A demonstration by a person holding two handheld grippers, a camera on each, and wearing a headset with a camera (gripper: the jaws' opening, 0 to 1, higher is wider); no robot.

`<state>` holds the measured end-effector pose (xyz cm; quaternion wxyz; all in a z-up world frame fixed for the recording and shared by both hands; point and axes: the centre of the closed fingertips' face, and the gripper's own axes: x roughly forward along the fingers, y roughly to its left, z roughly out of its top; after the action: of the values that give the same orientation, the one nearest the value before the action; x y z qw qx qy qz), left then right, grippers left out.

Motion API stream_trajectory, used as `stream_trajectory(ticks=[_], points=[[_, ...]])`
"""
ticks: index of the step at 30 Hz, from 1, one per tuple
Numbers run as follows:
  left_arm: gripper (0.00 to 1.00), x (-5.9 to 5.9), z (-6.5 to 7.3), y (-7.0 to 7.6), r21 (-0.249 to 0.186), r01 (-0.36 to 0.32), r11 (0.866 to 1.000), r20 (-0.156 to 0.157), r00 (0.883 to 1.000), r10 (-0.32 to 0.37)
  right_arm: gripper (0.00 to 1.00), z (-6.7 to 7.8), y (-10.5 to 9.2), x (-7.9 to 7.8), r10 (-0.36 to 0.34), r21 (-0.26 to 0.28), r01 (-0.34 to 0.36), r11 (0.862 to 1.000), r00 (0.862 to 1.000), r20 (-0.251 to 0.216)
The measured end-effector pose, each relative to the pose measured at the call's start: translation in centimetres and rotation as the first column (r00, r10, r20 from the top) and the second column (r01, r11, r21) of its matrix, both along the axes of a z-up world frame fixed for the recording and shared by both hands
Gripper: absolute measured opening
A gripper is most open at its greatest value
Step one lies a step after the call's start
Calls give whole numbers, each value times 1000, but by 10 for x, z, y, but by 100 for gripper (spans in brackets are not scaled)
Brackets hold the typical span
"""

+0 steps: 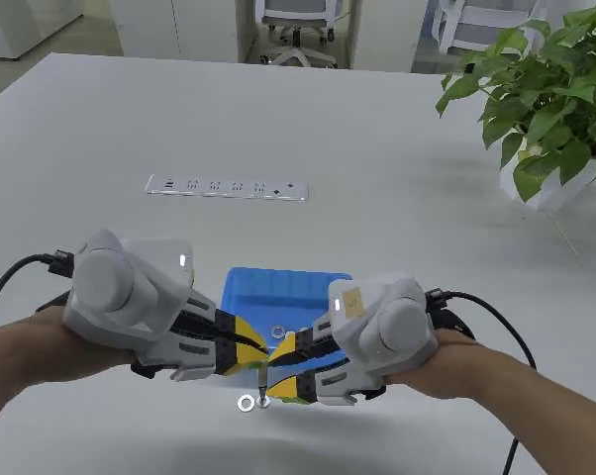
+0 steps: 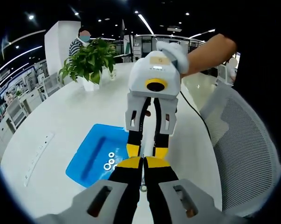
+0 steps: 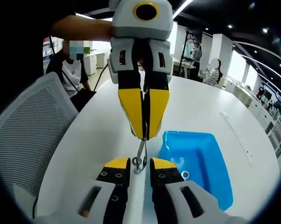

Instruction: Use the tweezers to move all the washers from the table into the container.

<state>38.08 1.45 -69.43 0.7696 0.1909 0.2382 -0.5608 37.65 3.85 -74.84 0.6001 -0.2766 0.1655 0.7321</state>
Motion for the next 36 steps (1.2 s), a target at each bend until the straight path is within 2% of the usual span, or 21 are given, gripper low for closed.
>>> stream_trajectory(ticks=[8, 27, 36], points=[[5, 0, -1, 0, -3, 4, 1000, -6, 1000, -4, 10, -3, 6, 1, 4, -3, -4, 1000, 1000, -6], [6, 3, -4, 2, 10, -12, 1000, -5, 1000, 12, 8, -5, 5, 0, 24, -35, -24, 999, 1000, -7], [12, 4, -2, 6, 6, -38, 999, -5, 999, 38, 8, -5, 4, -2, 29, -44, -30, 999, 1000, -11]])
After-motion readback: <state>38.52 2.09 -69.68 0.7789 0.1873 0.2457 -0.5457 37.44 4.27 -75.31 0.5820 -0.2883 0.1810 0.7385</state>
